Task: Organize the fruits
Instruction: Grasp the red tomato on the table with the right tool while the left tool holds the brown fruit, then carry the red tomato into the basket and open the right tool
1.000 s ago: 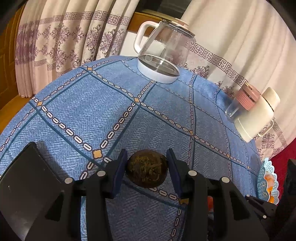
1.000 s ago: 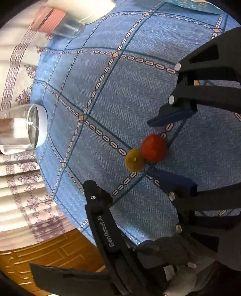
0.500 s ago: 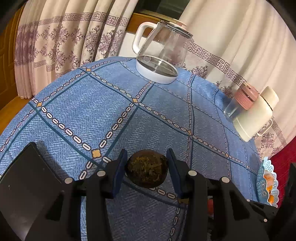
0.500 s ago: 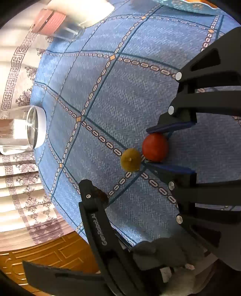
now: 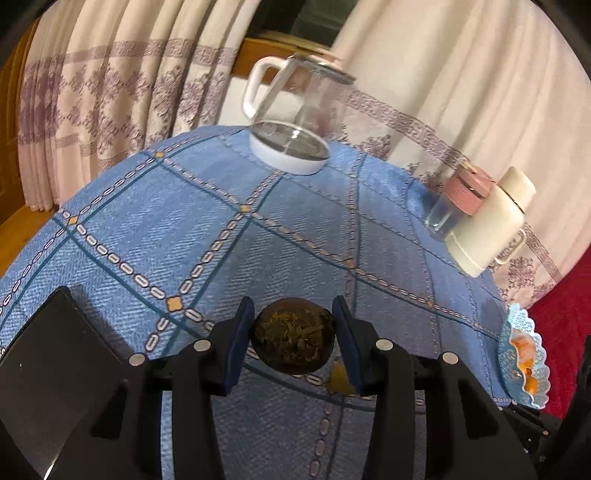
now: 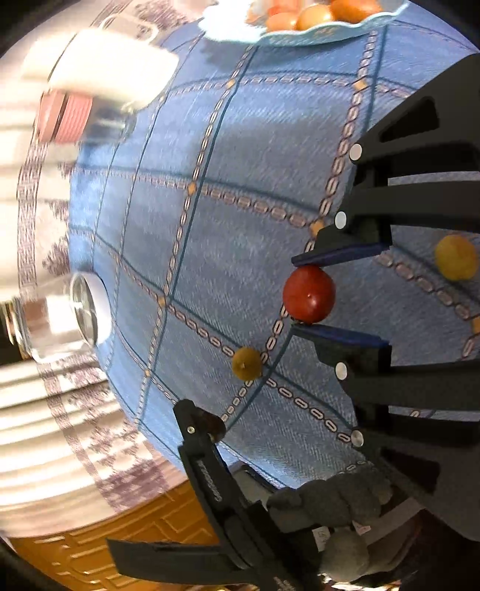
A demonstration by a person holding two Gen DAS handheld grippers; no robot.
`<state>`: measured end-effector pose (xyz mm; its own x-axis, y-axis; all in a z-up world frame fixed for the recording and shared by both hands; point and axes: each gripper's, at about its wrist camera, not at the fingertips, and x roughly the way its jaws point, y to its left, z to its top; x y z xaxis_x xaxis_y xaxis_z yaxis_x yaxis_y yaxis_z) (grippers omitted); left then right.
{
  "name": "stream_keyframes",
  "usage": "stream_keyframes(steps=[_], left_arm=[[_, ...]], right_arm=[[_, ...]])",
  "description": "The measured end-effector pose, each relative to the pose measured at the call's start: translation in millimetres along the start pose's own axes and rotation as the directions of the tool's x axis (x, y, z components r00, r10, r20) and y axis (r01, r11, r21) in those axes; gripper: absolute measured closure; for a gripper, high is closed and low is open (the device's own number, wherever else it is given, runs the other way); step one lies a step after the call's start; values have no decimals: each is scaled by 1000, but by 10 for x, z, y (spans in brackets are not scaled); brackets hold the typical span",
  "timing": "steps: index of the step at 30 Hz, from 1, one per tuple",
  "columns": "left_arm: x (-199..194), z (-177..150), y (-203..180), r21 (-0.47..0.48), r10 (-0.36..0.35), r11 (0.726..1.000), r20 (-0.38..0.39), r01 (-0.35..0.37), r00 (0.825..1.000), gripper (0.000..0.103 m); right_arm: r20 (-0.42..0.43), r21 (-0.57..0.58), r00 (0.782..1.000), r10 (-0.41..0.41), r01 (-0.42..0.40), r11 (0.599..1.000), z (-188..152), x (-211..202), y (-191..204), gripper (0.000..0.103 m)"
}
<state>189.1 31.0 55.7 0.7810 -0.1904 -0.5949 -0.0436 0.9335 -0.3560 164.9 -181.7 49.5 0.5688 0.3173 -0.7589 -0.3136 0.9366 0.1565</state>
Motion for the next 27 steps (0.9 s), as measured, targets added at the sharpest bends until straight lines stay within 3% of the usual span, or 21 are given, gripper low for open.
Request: stream_keyframes(steps=[12,27], left_arm=[[-109,-157,-318,99,-70,993,-5,70,998,59],[-88,-236,-424,145,-82,986,-21,84,996,59]], right_arm=[[106,165,991,-82,63,984,-175,-566,-486,71],[184,397,941,-283,192,898,-495,-1214,-1326,70]])
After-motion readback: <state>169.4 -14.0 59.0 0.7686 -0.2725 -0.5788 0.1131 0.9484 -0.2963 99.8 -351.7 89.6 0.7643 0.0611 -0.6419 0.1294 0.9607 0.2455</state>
